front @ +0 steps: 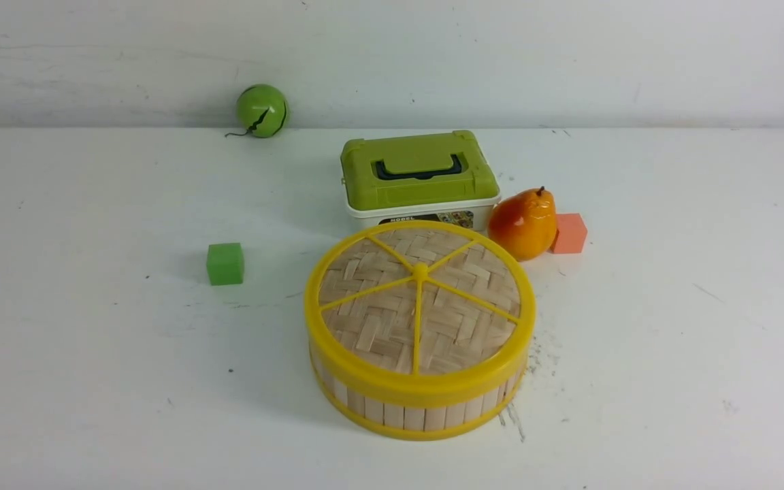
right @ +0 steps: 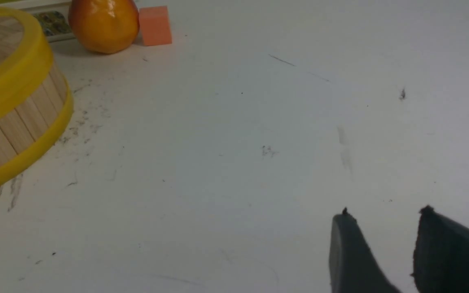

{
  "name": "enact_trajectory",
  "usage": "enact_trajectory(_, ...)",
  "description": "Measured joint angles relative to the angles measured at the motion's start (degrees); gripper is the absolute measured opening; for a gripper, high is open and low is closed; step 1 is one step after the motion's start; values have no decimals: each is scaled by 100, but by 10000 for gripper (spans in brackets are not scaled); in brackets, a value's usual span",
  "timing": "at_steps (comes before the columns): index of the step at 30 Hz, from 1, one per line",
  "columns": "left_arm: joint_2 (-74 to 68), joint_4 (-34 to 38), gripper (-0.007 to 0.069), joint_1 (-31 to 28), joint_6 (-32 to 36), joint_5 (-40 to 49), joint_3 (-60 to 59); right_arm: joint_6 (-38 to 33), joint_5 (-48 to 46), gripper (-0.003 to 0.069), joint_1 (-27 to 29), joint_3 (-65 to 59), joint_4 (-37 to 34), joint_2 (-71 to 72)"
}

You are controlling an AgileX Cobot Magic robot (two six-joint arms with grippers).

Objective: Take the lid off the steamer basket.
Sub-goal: Use the right arm to lift the lid of the steamer

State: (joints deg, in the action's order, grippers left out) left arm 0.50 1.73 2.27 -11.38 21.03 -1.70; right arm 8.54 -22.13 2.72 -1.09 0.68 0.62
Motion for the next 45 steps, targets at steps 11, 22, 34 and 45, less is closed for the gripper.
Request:
enact_trajectory(11, 0, 0, 239, 0, 0, 0, 0, 667, 0, 240, 0, 0, -1060, 0)
enact_trajectory(22, 0, 0, 239, 0, 0, 0, 0, 2170, -106, 240, 0, -46, -3844, 0)
enact_trajectory(34, 0, 0, 239, 0, 0, 0, 0, -369, -1067, 150, 0, 1338, -3458, -609)
enact_trajectory(45, 0, 0, 239, 0, 0, 0, 0, -3949, -4316, -20, -182, 5160, -3229, -4542)
